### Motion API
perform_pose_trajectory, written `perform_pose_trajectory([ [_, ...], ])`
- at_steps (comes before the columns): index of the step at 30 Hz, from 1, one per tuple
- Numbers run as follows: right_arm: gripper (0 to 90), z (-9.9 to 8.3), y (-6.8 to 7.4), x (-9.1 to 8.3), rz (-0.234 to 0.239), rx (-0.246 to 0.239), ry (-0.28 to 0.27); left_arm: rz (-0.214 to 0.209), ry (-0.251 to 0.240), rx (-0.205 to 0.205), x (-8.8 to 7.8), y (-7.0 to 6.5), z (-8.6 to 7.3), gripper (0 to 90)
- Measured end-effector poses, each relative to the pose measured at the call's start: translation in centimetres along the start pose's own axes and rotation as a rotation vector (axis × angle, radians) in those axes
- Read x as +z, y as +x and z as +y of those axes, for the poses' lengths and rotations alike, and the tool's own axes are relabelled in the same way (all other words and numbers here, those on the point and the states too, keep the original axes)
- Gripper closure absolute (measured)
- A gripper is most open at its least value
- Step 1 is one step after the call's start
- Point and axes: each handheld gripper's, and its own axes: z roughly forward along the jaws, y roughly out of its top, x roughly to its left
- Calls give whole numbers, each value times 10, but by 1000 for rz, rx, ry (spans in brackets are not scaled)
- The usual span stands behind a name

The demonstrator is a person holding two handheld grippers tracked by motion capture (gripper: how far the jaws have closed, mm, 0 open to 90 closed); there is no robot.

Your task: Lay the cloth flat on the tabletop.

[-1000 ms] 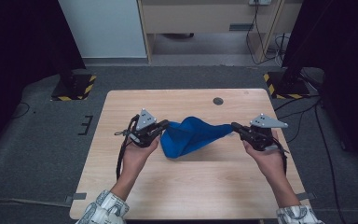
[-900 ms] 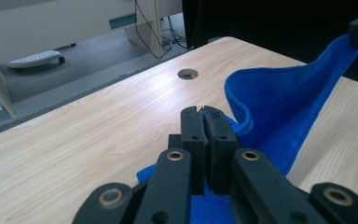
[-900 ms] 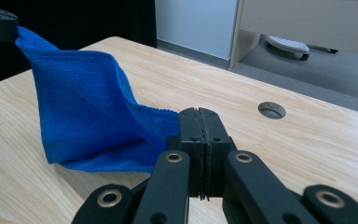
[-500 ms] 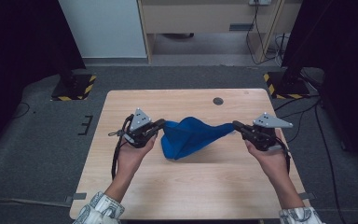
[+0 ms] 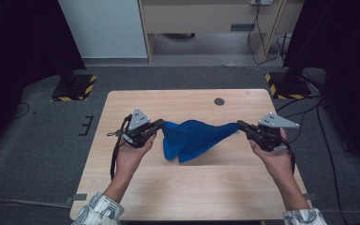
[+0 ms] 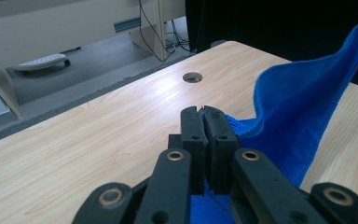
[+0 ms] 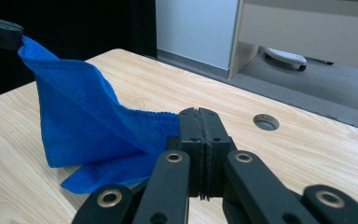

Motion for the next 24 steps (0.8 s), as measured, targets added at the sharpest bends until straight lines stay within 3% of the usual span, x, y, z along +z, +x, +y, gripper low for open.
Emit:
perform_pose_trajectory([
  [10, 894, 8, 4, -6, 7, -13, -22, -4, -22, 7, -13, -3, 6, 872],
  [24, 894, 38, 19, -38, 34, -61, -92, -29, -111, 13, -44, -14, 31, 874],
])
